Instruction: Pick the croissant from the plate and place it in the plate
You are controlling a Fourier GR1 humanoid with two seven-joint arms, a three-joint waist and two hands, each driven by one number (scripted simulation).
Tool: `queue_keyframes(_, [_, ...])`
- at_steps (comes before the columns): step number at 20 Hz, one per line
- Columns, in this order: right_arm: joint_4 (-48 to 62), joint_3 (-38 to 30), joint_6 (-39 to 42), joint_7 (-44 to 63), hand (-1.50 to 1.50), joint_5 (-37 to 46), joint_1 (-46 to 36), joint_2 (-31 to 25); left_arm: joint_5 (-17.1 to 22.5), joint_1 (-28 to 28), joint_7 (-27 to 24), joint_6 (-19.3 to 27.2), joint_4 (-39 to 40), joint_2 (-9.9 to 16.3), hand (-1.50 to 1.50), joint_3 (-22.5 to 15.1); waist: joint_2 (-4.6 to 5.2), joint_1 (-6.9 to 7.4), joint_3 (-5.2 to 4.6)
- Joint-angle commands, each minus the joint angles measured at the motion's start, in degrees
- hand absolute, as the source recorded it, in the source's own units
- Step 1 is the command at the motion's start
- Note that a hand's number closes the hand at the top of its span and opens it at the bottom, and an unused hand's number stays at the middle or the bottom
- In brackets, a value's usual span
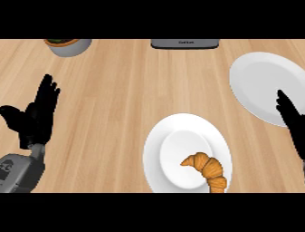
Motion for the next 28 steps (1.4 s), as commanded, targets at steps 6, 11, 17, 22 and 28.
queue_keyframes(6, [-7.74, 2.61, 20.72, -6.5, 1.5, -13.86, -20.2, 5.5, 0.52, 5.09, 7.55, -6.17, 3.32, -2.54, 0.0, -8.57, 2.22, 5.05, -0.97])
queue_keyframes(11, [9.51, -0.77, 15.55, -24.23, -1.5, -2.5, -18.89, 4.63, 2.12, 9.72, 8.74, -8.07, -2.0, -3.69, 0.0, -10.03, 1.74, 1.37, -1.07])
queue_keyframes(17, [18.13, -2.01, 27.91, -32.84, -1.5, -3.11, -22.26, 4.37, 0.09, 11.37, 7.91, -7.34, -1.6, -5.44, 0.0, -8.73, 1.44, -0.11, -1.2])
queue_keyframes(22, [13.64, 1.44, 35.86, -29.59, -1.5, 2.25, -22.21, -6.1, -0.3, 9.99, 13.41, -5.54, -6.0, -3.98, 0.0, -8.41, 1.11, -0.42, -1.2])
queue_keyframes(28, [5.09, 9.48, 43.17, -23.98, -1.5, 9.89, -24.79, -12.03, -0.48, 11.89, 10.2, -6.88, -4.35, -4.93, 0.0, -8.12, 0.91, -0.85, -1.32])
